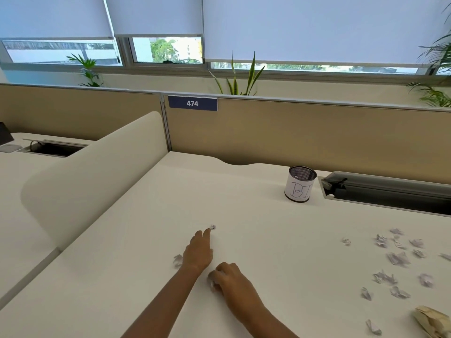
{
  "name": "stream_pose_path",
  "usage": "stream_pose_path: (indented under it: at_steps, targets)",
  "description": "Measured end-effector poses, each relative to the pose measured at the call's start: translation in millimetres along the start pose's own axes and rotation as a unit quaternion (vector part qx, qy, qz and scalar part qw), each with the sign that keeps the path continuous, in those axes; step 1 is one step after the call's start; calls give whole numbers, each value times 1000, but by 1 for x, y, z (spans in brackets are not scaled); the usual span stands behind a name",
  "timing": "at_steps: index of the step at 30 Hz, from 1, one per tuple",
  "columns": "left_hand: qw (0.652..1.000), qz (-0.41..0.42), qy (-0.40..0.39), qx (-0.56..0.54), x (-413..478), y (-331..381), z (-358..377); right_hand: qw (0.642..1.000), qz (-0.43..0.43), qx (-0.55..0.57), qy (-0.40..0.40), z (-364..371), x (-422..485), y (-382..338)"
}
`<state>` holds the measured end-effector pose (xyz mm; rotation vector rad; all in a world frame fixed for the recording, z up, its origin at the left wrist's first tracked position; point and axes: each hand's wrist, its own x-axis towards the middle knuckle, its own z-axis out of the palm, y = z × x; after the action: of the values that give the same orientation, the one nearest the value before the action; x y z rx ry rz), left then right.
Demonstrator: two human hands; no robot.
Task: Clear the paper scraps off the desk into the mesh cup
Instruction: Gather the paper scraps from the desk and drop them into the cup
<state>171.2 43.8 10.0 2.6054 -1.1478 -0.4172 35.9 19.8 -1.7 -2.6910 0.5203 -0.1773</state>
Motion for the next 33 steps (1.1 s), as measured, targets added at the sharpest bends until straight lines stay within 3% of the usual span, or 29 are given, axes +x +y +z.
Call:
stream_pose_path:
  at_steps: [7, 10, 16, 22, 25, 29, 33]
  targets:
    - [999, 2, 29, 34, 13, 9, 9, 994, 56, 65, 72, -14, -4, 52]
    - [998, -18, 43, 51, 19, 20, 18, 977, 119, 150, 95, -30, 2, 75]
    - [993, -22, 78, 91, 28, 41, 46, 940, 185, 204, 203, -76, 25, 120]
    - [990, 32, 100, 92, 42, 68, 60, 912, 202, 179, 309, -135, 54, 169]
    - [980, 72, 162, 84, 45, 80, 60, 903, 203, 155, 346, -165, 71, 190]
    - [977, 117, 140, 105, 49, 81, 59, 900, 201, 116, 368, -195, 96, 207]
    - [970, 122, 199, 71, 59, 79, 63, 906, 213, 84, 356, -208, 126, 219]
